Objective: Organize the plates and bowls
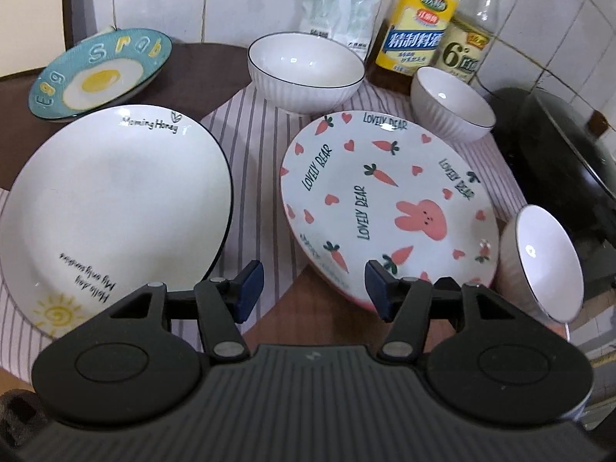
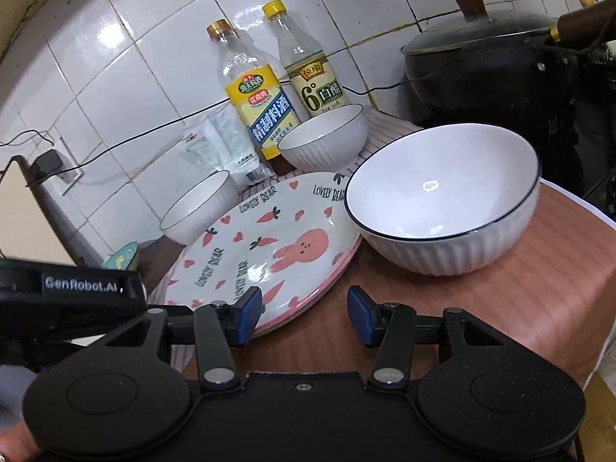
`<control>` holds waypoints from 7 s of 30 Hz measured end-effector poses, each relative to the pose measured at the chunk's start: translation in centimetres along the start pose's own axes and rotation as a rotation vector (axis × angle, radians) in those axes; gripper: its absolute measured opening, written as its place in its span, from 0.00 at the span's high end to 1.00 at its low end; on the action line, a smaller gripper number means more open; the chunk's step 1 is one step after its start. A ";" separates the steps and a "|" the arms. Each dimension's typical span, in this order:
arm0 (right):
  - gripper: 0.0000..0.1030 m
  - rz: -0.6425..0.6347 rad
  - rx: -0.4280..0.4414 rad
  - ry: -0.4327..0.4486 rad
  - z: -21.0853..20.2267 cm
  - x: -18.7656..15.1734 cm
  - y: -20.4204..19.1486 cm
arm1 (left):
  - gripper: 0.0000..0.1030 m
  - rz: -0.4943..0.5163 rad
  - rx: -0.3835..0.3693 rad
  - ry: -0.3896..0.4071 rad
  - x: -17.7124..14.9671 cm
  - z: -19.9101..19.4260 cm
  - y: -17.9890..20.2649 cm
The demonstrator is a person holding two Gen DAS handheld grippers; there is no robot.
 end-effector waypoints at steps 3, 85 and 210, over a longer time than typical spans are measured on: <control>0.47 0.025 -0.007 0.007 0.7 0.5 0.2 | 0.44 -0.013 0.016 -0.031 0.8 1.0 -0.1; 0.73 -0.226 0.198 -0.171 -3.4 -1.7 -14.5 | 0.76 -0.109 -0.123 0.013 -0.9 -8.5 -17.3; 0.66 -0.410 0.218 -0.605 25.7 7.5 -28.8 | 0.79 -0.404 -0.090 0.144 15.9 1.6 -35.8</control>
Point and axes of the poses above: each gripper's, at about its wrist camera, not at the fingertips, and z roughly the way its jaws point, y to its right, x to its top, the point moved 9 cm from there along z, roughly the way its jaws point, and after that the axes turned 15 degrees about -y, right-handed, at the moved point
